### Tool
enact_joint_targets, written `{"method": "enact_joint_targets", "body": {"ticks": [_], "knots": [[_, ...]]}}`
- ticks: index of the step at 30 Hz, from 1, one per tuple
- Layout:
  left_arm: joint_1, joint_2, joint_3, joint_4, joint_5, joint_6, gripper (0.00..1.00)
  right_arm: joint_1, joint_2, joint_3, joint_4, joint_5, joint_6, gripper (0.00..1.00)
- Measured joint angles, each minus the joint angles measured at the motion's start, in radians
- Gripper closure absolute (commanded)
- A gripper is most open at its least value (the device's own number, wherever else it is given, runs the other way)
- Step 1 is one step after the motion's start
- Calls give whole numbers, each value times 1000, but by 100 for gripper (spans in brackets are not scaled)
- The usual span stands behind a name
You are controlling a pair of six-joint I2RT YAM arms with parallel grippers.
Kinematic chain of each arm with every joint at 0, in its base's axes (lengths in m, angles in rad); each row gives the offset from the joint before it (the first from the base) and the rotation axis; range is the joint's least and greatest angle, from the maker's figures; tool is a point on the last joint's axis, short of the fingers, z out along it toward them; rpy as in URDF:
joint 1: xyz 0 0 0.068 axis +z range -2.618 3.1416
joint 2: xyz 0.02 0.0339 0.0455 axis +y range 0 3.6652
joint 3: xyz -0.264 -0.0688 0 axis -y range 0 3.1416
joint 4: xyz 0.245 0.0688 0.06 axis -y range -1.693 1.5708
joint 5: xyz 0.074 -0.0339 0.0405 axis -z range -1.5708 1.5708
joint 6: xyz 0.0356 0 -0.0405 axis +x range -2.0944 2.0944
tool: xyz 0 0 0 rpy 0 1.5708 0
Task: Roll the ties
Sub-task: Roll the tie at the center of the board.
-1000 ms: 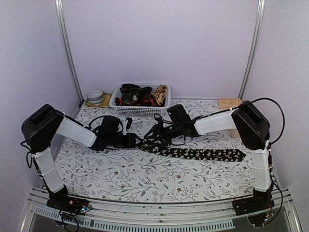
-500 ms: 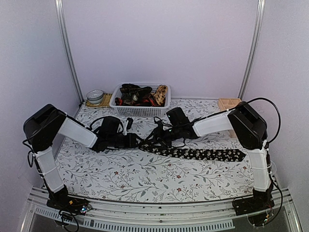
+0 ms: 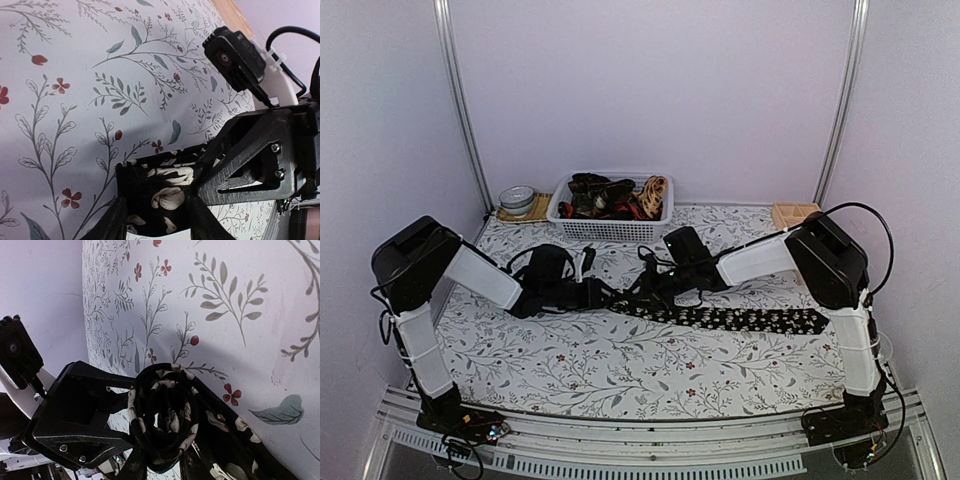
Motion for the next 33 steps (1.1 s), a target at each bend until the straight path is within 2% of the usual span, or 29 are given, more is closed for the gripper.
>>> {"method": "enact_joint_targets", "body": {"ticks": [6, 14, 19, 21, 22, 25, 29, 33], "knots": [[0, 0, -9, 25, 13, -16, 57, 0, 16, 0, 27, -11, 8, 89], [0, 0, -23, 43, 22, -37, 51, -1, 71, 19, 62, -33, 14, 90], [3, -6, -39, 47, 17, -28, 39, -5, 90, 29, 83, -48, 13, 90], [8, -14, -43, 30, 10, -11, 31, -9, 95, 32, 86, -53, 12, 90], [12, -21, -44, 17, 4, 2, 23, -10, 96, 32, 87, -55, 10, 90], [29, -53, -40, -39, -15, 90, 2, -14, 100, 34, 90, -64, 4, 90], [47, -108, -6, -141, -37, 238, 0, -19, 107, 39, 94, -80, -3, 90], [49, -179, 38, -243, -24, 460, 0, -23, 108, 39, 93, -86, -10, 90]]}}
